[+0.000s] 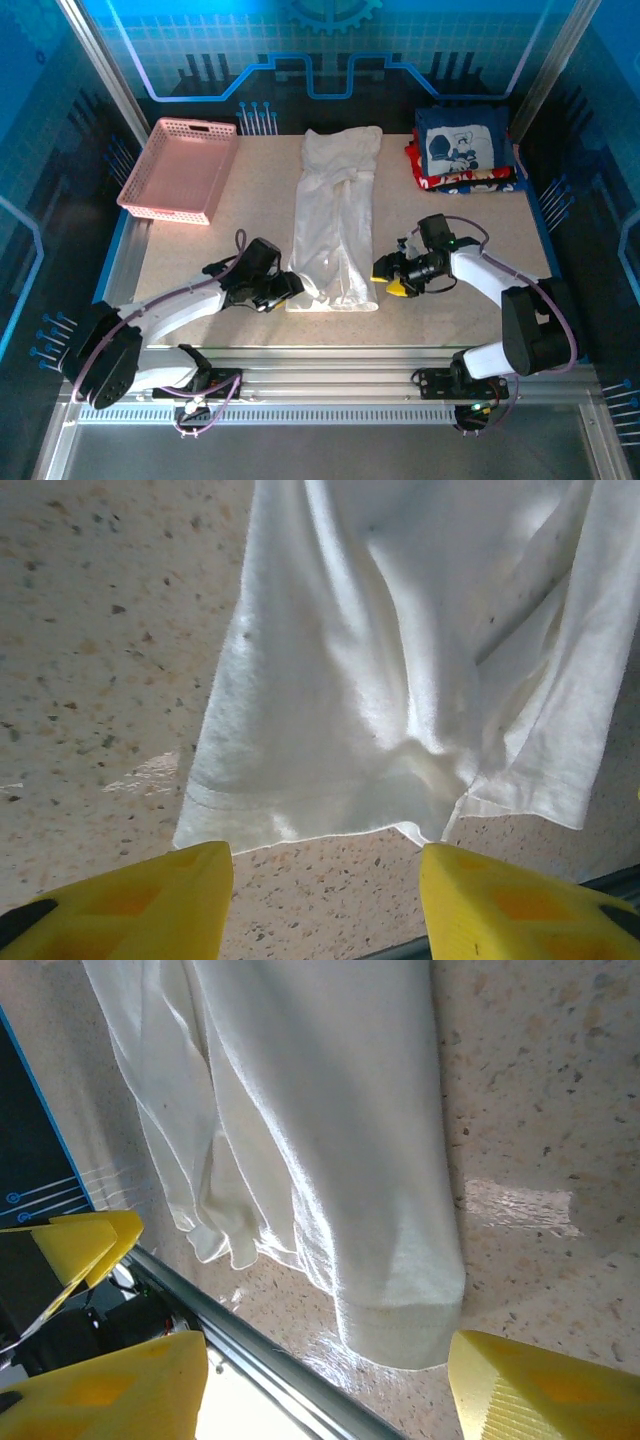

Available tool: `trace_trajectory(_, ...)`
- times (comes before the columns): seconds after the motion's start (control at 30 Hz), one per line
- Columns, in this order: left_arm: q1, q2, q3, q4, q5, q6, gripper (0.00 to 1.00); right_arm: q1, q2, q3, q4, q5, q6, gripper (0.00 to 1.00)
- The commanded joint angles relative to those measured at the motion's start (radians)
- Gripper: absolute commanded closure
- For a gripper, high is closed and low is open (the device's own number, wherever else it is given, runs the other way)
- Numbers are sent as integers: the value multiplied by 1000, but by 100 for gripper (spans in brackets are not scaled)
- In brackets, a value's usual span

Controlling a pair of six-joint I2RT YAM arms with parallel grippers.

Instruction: Fold and stack the t-shirts

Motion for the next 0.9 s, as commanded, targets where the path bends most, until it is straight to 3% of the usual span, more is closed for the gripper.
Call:
trace_trajectory(0.0,3,-11,-59,62,-45,-39,46,-12,19,-16,12,-35,-21,36)
trace_trajectory(0.47,6,87,-155,278,-9,-77,41,50,71,-65,59,-17,8,38)
trace_trajectory(0.87,3,205,-131,445,59,-87,47,139,183,-12,111,7,44,40)
